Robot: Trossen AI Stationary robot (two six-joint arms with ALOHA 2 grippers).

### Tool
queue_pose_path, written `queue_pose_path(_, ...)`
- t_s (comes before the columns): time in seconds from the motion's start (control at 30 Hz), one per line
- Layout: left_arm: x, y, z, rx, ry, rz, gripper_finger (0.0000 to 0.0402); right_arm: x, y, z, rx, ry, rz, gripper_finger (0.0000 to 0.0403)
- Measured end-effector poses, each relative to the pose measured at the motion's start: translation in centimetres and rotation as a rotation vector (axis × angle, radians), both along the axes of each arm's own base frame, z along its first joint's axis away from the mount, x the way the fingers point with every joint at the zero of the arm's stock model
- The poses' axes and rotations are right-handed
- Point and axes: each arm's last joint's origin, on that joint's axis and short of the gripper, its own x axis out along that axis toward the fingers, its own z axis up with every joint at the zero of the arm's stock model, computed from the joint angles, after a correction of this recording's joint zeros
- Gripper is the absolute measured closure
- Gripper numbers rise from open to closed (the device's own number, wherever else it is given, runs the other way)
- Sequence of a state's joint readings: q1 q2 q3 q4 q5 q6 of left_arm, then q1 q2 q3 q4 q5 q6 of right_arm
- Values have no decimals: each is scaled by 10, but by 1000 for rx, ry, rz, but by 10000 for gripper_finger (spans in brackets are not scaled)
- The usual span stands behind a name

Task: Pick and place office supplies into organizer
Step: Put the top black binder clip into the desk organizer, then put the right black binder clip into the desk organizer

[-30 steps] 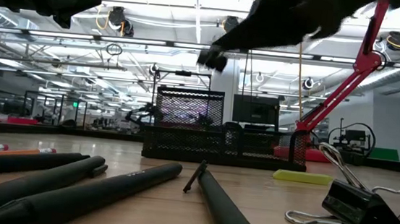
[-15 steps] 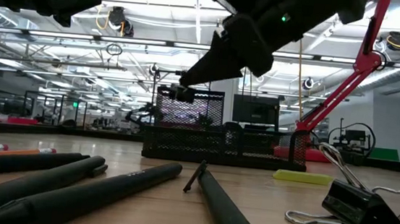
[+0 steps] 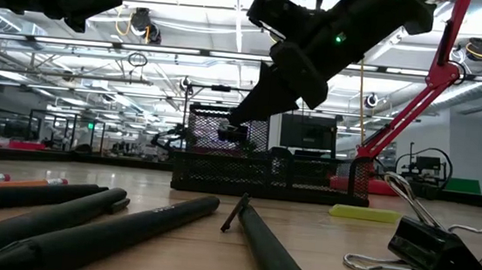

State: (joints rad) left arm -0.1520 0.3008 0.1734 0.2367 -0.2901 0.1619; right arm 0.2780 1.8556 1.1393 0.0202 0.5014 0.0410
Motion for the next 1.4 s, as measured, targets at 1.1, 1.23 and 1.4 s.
queue_pose_path(1.1,0,0,0,17,3,2,360,-8,11,35,1,-114,35,285)
queue_pose_path(1.23,0,0,0,17,3,2,360,-28,28,74,54,-213,113,285)
queue_pose_path(1.4,0,0,0,17,3,2,360,-52,66,91,129,-255,210,278)
